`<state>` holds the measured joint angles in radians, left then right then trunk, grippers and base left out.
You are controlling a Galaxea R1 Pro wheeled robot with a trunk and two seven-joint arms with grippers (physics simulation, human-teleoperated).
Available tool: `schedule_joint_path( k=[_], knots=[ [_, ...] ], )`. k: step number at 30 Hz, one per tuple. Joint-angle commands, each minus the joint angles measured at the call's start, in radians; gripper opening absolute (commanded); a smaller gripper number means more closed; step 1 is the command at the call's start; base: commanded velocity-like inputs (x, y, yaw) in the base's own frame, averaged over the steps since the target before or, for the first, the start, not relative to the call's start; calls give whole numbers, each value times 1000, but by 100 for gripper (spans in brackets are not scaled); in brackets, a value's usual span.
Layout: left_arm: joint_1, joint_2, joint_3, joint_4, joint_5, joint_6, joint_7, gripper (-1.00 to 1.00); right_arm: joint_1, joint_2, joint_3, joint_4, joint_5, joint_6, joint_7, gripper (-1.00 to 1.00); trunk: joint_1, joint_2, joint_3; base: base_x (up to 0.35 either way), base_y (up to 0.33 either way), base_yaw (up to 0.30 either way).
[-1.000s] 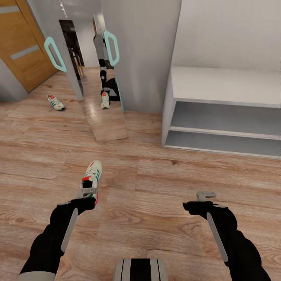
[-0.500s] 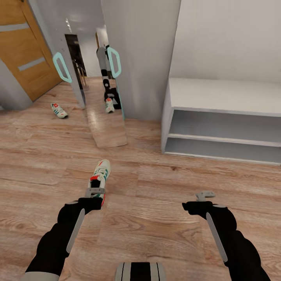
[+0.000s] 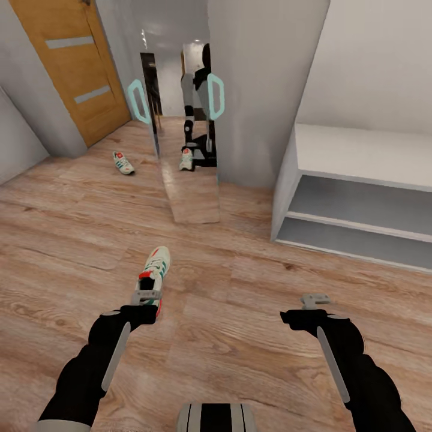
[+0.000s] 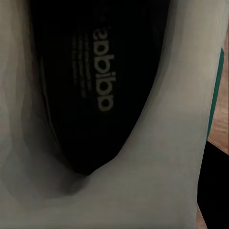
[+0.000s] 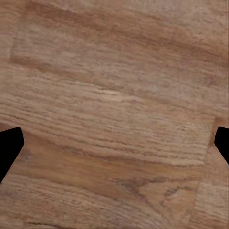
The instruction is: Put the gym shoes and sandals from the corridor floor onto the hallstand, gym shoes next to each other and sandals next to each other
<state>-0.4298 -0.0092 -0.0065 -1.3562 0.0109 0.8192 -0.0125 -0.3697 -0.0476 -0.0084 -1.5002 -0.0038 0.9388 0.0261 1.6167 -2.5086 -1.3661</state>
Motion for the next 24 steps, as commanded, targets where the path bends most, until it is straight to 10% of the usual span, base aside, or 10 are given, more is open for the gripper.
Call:
schedule_joint_path(
  k=[1, 24],
  knots=[
    [0, 0, 1, 0, 0, 0, 0, -100, 0, 0, 0, 0, 0, 0, 0, 100, 0, 0, 0, 0, 0, 292],
    [2, 0, 6, 0, 3, -3, -3, -100, 0, 0, -1, 0, 1, 0, 0, 100, 0, 0, 0, 54, 43, 292]
  ],
)
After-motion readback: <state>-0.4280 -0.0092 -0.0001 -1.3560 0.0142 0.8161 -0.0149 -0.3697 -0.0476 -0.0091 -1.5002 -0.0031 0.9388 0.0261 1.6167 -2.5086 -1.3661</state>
